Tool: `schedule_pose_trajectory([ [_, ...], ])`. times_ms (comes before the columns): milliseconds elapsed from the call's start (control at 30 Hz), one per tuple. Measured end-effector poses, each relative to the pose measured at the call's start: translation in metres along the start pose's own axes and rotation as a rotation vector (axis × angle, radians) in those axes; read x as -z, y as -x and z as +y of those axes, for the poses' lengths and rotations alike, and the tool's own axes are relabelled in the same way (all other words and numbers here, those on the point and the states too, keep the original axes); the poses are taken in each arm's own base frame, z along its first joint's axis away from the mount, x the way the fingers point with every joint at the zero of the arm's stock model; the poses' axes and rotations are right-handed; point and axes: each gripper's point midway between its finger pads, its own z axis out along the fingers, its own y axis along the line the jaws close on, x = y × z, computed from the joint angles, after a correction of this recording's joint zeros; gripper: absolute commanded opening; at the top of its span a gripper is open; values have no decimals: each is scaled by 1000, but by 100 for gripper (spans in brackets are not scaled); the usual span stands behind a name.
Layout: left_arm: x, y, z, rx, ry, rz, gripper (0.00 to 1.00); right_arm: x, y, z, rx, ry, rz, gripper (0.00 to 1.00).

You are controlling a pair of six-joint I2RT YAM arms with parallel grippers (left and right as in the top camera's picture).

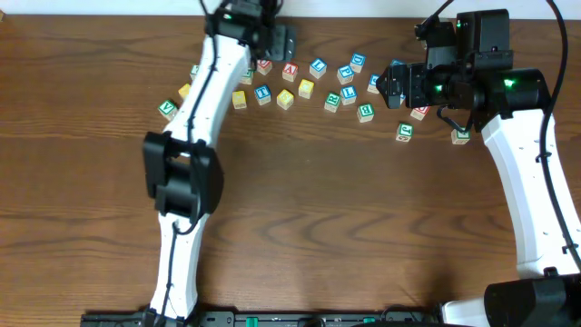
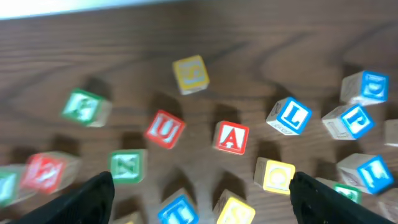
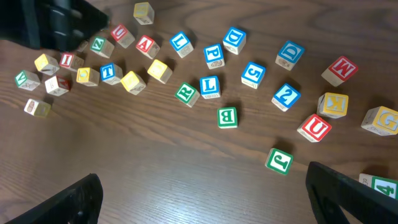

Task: Spell out AI2
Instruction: 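Lower the left gripper onto the red-lettered A block and grasp it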

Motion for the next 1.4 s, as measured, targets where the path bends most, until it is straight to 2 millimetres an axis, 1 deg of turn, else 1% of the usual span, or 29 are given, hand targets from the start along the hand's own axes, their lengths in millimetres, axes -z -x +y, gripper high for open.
schedule_pose_trajectory([
  [100, -24, -5, -6, -27, -7, -1, 85, 0, 0, 0, 0, 0, 0, 99],
  [167, -32, -6, -10, -35, -11, -4, 84, 0, 0, 0, 0, 0, 0, 99],
  [267, -40, -5, -15, -56, -17, -17, 80, 0, 0, 0, 0, 0, 0, 99],
  [300, -42, -6, -17, -61, -18, -18, 77, 0, 0, 0, 0, 0, 0, 99],
  [400, -49, -9, -22, -76, -14, -15, 74, 0, 0, 0, 0, 0, 0, 99],
  [600, -73, -26, -26, -90, -6, 22, 72, 0, 0, 0, 0, 0, 0, 99],
  [767, -91, -37, -24, -91, 1, 45, 68, 0, 0, 0, 0, 0, 0, 99],
  [867, -94, -38, -24, -90, 1, 44, 63, 0, 0, 0, 0, 0, 0, 99],
  [1133, -94, -34, -25, -90, -2, 27, 51, 0, 0, 0, 0, 0, 0, 99],
  [1400, -95, -30, -26, -91, -4, 11, 51, 0, 0, 0, 0, 0, 0, 99],
])
